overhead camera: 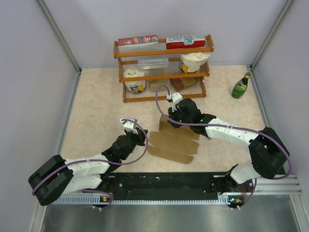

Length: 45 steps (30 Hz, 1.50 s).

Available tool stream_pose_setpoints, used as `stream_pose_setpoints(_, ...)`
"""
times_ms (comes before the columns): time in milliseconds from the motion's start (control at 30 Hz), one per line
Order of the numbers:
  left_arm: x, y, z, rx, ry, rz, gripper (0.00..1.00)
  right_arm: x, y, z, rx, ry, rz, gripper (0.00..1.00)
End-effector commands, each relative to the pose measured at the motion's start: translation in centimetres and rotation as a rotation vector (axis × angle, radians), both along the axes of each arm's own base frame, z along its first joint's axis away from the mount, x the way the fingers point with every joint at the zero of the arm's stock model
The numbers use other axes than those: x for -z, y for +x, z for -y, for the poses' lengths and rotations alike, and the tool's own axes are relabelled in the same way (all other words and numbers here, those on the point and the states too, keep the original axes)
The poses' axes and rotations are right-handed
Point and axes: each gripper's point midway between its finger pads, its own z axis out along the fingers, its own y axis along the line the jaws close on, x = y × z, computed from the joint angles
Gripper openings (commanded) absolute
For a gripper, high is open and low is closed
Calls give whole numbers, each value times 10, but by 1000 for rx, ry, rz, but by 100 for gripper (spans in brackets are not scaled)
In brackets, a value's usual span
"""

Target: Fold the paper box

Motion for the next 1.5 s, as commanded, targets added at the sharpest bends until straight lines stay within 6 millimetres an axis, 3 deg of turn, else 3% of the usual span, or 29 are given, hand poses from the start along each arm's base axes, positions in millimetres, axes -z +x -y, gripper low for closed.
stream_pose_setpoints(0,-45,15,5,-7,-42,88,0,-60,13,1,46,119,74,14)
stream_pose_setpoints(133,-68,22,6,14,-57,114,0,-77,18,25,128,160,90,22)
stream_pose_setpoints(267,-100,32,16,104,-55,165,0,-91,20,67,268,147,119,26)
stream_pose_setpoints(433,-136,49,45,298,-19,188,7,-89,16,130,489,114,72,33)
stream_pose_setpoints(500,-143,58,57,374,-24,168,10,-81,10,154,569,111,26,35)
stream_pose_setpoints(533,-156,66,64,408,-34,178,11,-76,7,165,604,107,-1,36)
stream_pose_setpoints(667,-155,82,99,589,-26,103,12,-55,-9,192,686,77,-100,47)
stream_pose_setpoints(700,-142,88,110,631,-18,56,13,-50,-13,196,696,71,-122,52)
stream_pose_setpoints(833,-136,97,142,786,-51,-50,14,-31,-24,199,683,62,-207,63)
stream_pose_setpoints(1000,-133,100,154,809,-41,-49,14,-23,-29,203,691,52,-242,68)
stream_pose_setpoints(1100,-124,100,155,803,-5,-73,13,-25,-30,202,692,63,-242,63)
stream_pose_setpoints(1300,-112,86,150,802,69,-84,7,-30,-29,187,628,104,-274,17)
stream_pose_setpoints(1467,-101,73,148,813,97,-101,0,-16,-26,178,603,111,-325,0)
